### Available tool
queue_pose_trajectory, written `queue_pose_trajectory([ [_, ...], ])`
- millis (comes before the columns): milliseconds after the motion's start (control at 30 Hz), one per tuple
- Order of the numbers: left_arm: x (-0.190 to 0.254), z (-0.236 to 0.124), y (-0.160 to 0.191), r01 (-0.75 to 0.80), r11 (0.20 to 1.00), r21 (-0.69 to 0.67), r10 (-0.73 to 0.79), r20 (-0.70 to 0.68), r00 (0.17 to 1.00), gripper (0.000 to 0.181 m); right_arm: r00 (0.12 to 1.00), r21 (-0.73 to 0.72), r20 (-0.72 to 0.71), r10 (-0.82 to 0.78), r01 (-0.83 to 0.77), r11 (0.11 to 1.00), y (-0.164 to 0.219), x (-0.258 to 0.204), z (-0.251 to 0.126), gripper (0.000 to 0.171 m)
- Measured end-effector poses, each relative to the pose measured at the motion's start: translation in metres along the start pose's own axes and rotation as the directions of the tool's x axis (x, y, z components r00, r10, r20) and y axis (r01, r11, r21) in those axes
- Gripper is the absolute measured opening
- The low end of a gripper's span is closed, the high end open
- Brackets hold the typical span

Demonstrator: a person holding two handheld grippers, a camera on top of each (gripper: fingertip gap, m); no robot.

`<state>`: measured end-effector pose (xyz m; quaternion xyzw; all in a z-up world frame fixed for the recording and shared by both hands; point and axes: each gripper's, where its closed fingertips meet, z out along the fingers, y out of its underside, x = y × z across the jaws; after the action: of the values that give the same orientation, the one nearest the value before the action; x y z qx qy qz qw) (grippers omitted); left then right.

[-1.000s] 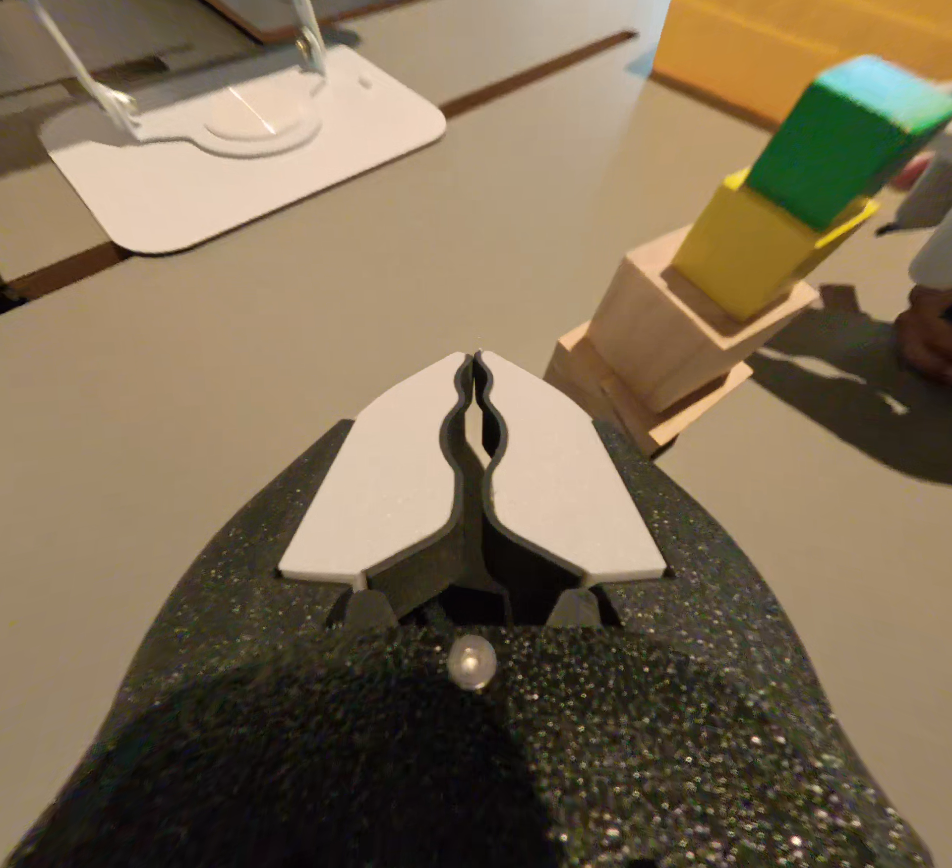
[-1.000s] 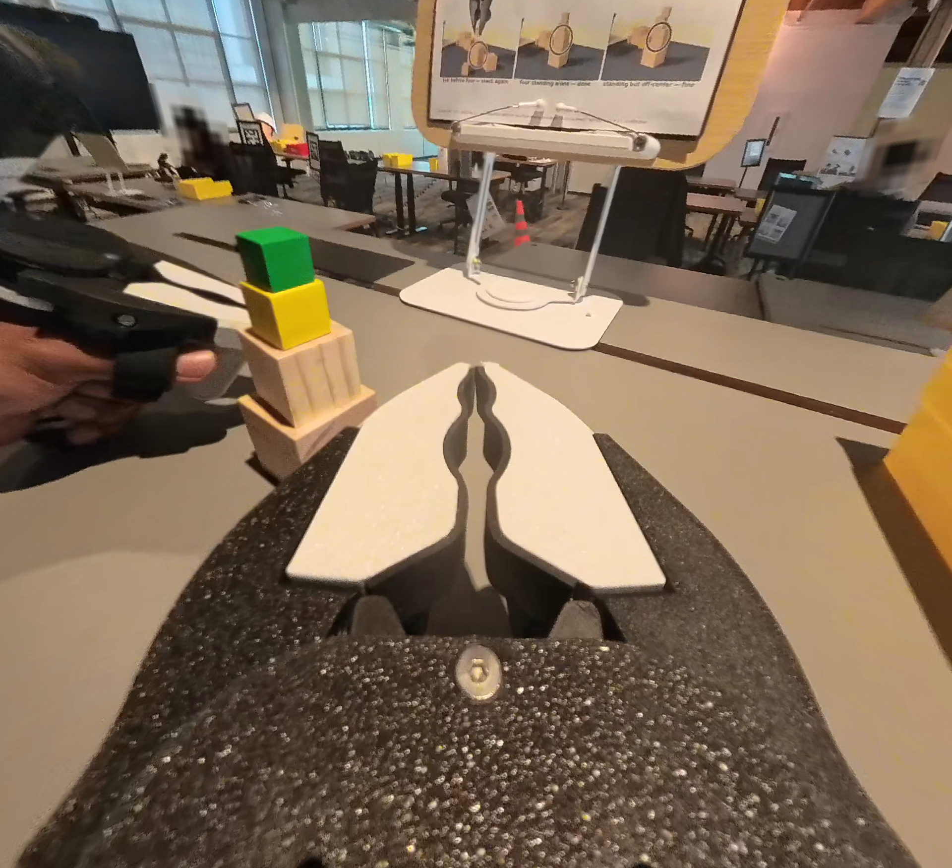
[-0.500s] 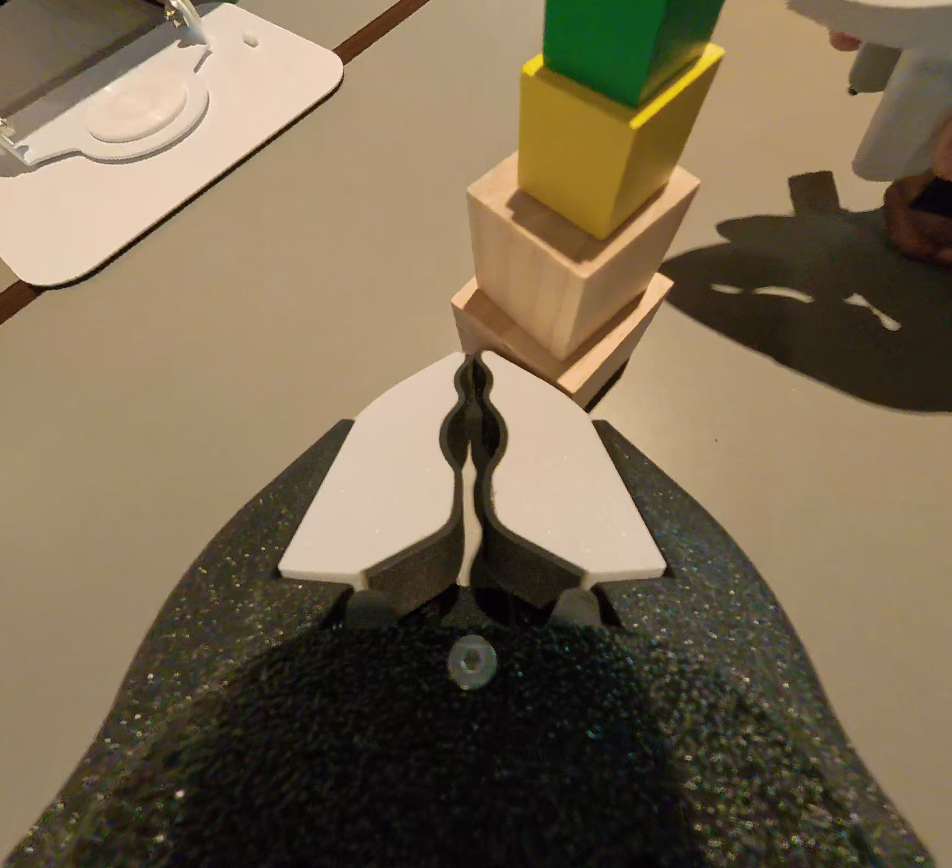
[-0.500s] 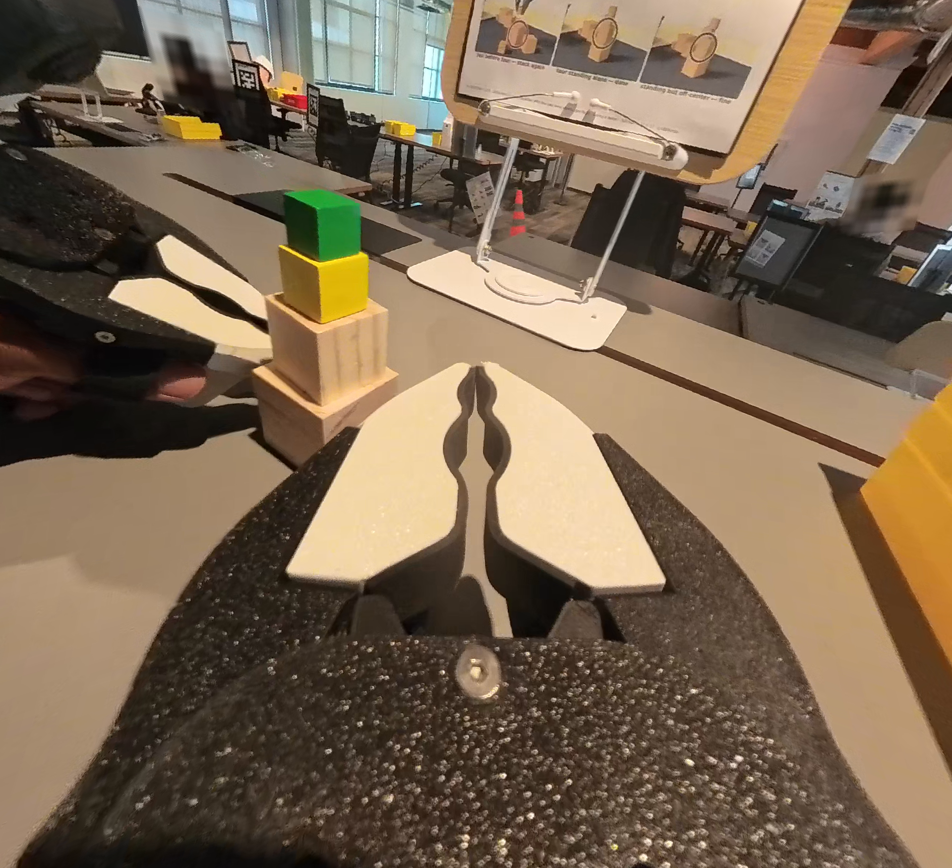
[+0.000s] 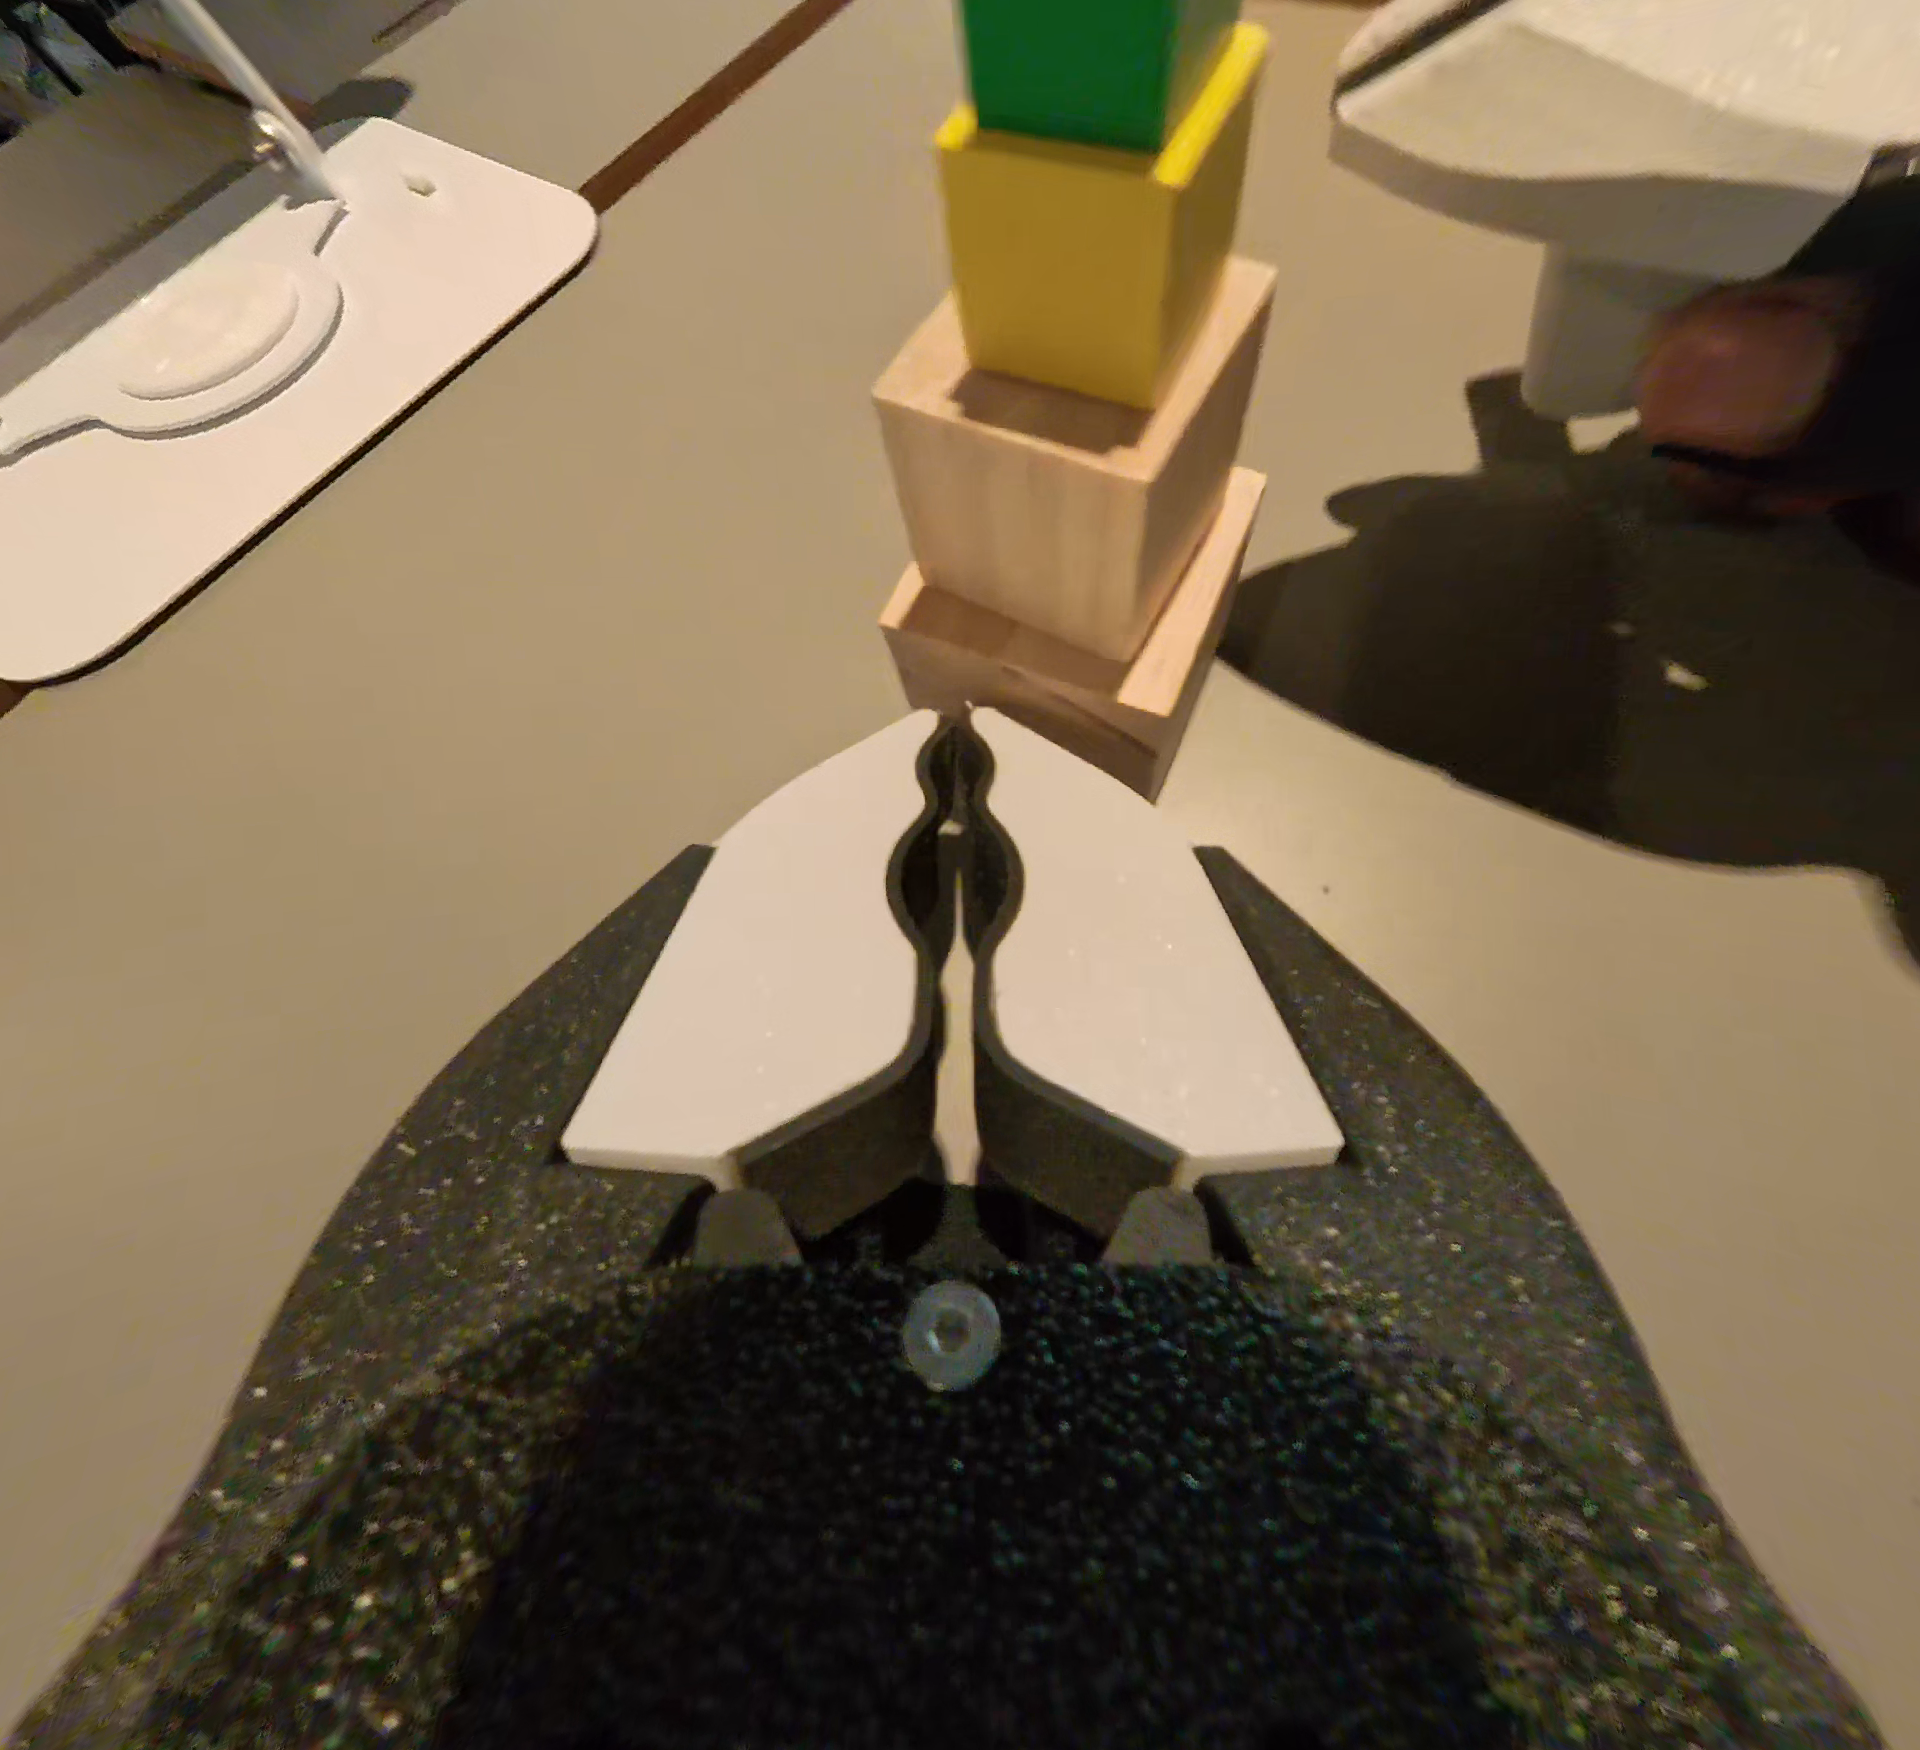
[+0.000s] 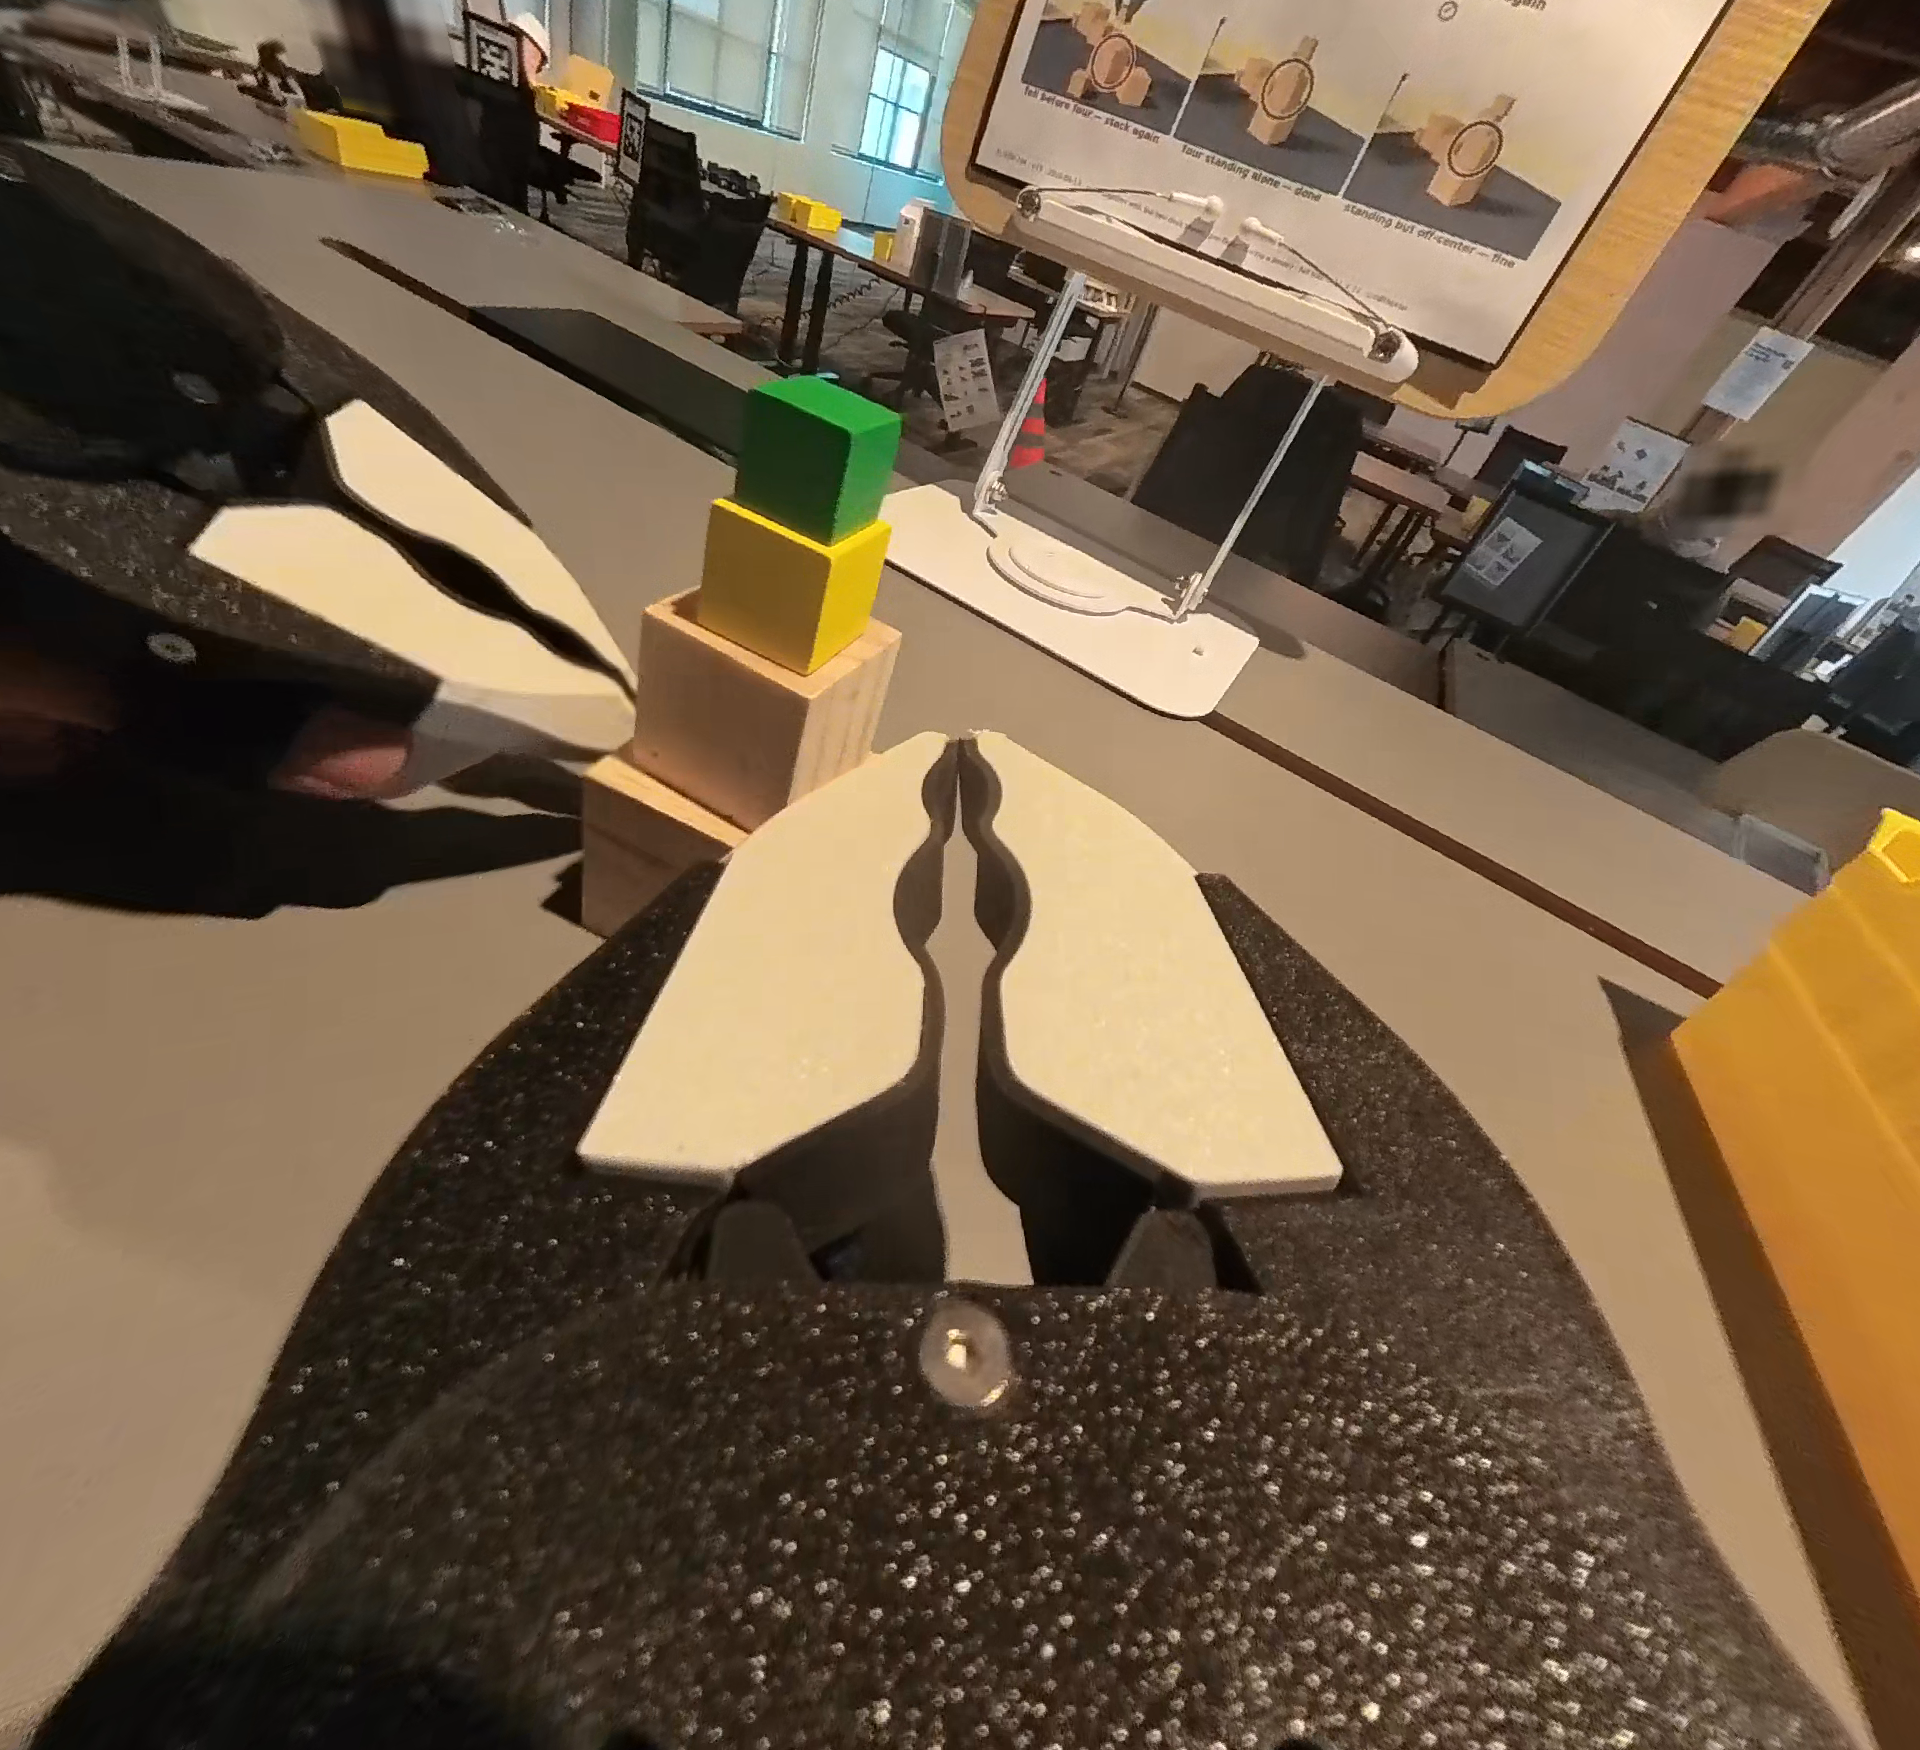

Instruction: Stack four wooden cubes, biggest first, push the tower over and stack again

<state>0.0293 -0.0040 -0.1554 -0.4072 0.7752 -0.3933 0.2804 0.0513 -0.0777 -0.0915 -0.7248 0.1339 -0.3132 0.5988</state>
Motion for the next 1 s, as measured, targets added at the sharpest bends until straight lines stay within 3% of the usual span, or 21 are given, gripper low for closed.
queue_pose_trajectory([
  [33, -0.003, -0.002, -0.002, 0.036, 0.999, 0.022, -0.036, -0.007, 0.999, 0.000, 1.000, 0.001, 0.001, 0.007, -0.007, 1.000, 0.000, 0.001, 0.000, 0.000],
  [267, -0.037, -0.024, -0.020, 0.288, 0.930, 0.229, -0.289, -0.031, 0.957, 0.000, 0.999, -0.002, 0.015, 0.046, -0.045, 0.999, 0.001, 0.003, 0.000, 0.000],
  [433, -0.061, -0.052, -0.040, 0.311, 0.824, 0.474, -0.347, -0.010, 0.938, 0.000, 0.998, -0.004, 0.020, 0.053, -0.053, 0.999, 0.001, 0.003, 0.001, 0.000],
  [567, -0.069, -0.068, -0.044, 0.302, 0.766, 0.567, -0.365, -0.004, 0.931, 0.000, 0.997, -0.006, 0.024, 0.076, -0.076, 0.997, 0.002, 0.005, 0.002, 0.000],
  [1000, -0.059, -0.062, -0.044, 0.131, 0.839, 0.529, -0.236, 0.135, 0.962, 0.000, 0.951, 0.019, 0.133, 0.281, -0.285, 0.958, -0.001, 0.043, 0.022, 0.000],
])
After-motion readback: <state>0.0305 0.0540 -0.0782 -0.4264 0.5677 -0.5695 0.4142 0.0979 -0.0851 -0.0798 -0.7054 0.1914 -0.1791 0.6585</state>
